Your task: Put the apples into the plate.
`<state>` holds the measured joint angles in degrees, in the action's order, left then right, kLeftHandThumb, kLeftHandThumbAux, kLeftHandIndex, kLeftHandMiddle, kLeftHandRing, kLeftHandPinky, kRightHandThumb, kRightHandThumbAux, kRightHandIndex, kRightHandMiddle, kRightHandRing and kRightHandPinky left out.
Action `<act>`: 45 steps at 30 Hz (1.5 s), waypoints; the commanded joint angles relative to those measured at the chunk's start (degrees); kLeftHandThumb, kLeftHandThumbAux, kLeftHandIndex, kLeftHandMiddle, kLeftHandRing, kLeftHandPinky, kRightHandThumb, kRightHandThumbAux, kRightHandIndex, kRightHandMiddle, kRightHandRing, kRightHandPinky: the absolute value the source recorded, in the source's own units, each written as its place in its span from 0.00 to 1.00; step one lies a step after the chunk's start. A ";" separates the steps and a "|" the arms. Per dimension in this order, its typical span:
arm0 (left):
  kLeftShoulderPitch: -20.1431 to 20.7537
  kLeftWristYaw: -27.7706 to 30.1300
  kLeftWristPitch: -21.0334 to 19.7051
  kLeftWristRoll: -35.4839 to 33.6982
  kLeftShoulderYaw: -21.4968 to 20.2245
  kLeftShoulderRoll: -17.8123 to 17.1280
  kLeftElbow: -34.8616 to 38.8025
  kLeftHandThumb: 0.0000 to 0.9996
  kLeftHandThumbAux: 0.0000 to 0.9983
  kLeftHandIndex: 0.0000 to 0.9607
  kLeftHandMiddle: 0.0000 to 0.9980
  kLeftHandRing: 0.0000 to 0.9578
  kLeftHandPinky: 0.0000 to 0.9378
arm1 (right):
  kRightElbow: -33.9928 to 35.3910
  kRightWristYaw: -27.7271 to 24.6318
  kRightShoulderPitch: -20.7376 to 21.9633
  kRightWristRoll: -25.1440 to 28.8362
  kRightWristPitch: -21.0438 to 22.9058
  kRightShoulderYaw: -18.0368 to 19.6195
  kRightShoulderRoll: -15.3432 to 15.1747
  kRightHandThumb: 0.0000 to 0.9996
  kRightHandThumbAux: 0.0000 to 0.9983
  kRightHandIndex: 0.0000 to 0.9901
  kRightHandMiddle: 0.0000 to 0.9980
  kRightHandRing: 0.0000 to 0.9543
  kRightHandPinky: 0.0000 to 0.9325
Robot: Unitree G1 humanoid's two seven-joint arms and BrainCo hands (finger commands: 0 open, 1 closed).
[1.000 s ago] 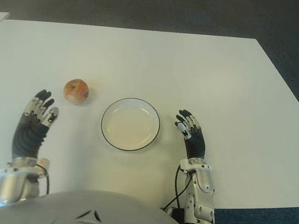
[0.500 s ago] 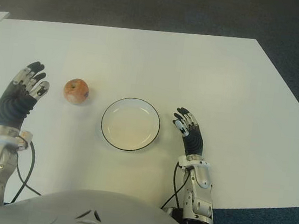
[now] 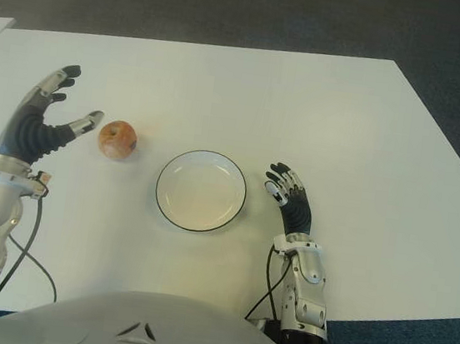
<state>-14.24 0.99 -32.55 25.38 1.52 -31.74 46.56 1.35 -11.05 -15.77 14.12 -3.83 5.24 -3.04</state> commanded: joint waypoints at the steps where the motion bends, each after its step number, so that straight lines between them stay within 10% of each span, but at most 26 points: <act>1: 2.13 1.46 1.92 13.27 6.96 -4.69 -8.11 0.31 0.56 0.11 0.08 0.10 0.14 | -2.51 0.49 -0.08 -0.74 1.48 -0.05 0.24 0.34 0.67 0.18 0.23 0.24 0.27; 13: 8.48 4.62 13.56 20.19 9.38 -9.32 -22.69 0.32 0.48 0.11 0.05 0.03 0.08 | -4.37 0.06 0.89 -0.88 0.86 0.21 0.20 0.36 0.67 0.18 0.24 0.25 0.28; 23: 19.63 2.22 25.69 15.15 10.24 -5.99 -45.44 0.37 0.49 0.07 0.02 0.02 0.07 | -6.24 -0.69 1.23 -0.99 -0.55 0.02 0.17 0.37 0.67 0.21 0.27 0.29 0.32; 45: 20.30 -1.03 28.87 22.58 13.04 -4.73 -52.24 0.33 0.42 0.05 0.01 0.01 0.08 | -7.97 -1.64 0.46 -0.91 -1.84 0.27 -0.29 0.31 0.68 0.26 0.31 0.32 0.34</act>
<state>5.43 0.81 -4.02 46.56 13.57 -36.81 -3.80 -4.13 -12.47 -13.40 13.61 -7.30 5.56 -3.30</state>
